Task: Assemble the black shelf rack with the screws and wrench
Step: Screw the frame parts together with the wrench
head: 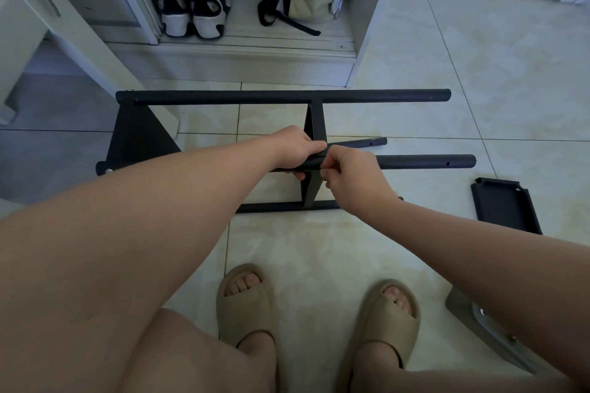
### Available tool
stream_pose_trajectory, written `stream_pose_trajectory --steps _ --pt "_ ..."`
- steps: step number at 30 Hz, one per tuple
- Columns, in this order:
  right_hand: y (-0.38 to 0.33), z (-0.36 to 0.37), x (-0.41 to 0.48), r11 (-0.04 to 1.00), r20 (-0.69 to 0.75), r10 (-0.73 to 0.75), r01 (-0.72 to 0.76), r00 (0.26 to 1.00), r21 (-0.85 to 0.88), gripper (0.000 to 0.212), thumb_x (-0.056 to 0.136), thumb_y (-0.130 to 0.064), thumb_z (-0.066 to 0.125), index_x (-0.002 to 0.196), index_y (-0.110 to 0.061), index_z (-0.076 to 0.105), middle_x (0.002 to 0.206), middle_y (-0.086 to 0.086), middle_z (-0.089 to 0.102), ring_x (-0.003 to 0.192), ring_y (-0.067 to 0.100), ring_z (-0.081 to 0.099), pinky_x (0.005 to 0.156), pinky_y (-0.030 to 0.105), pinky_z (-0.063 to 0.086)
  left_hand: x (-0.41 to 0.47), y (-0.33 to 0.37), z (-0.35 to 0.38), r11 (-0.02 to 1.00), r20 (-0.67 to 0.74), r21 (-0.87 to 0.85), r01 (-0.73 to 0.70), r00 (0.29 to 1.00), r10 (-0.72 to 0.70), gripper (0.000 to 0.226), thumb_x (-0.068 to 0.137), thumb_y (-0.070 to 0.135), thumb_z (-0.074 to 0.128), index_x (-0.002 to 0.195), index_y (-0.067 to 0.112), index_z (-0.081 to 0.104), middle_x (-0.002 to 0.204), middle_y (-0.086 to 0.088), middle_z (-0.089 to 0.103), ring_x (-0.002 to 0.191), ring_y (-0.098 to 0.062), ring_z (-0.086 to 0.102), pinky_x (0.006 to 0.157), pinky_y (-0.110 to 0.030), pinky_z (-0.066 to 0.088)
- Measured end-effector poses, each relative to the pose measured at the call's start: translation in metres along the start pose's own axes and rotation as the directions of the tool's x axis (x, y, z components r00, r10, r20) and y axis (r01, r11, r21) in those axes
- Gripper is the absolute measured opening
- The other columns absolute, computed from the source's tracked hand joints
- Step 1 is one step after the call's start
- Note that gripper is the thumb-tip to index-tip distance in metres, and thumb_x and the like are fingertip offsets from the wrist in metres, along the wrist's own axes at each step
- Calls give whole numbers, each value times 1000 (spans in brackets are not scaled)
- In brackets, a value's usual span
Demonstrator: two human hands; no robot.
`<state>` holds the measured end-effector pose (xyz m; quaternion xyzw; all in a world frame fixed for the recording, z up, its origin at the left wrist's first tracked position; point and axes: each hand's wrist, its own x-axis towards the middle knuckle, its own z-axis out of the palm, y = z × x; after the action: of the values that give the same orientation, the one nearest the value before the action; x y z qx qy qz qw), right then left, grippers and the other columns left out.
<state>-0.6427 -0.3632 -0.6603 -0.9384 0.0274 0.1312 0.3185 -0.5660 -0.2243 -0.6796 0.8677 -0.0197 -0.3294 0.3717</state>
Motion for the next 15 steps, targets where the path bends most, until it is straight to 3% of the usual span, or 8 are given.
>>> stream_pose_trajectory --steps 7,12,15 --pt "-1 2 -3 993 -4 -69 68 998 -100 15 97 -5 49 89 -15 57 88 12 67 84 32 62 73 45 57 -1 0 -1 1000 15 -4 0 1000 0 43 103 47 47 88 12 66 54 0 62 37 -6 55 54 -26 41" --pt "4 4 -5 976 -20 64 -59 998 211 21 95 -3 55 79 -15 58 80 7 71 83 31 70 77 48 59 0 0 0 1000 9 -4 10 1000 -10 41 103 46 47 84 15 64 43 7 60 36 -5 55 53 -26 40" --pt "9 5 -4 932 -1 117 -110 993 346 24 95 -2 57 77 -17 57 78 5 73 83 30 73 82 52 59 1 0 1 1000 4 -19 2 1000 -2 40 103 46 47 84 15 66 54 2 63 46 -10 62 55 -25 42"
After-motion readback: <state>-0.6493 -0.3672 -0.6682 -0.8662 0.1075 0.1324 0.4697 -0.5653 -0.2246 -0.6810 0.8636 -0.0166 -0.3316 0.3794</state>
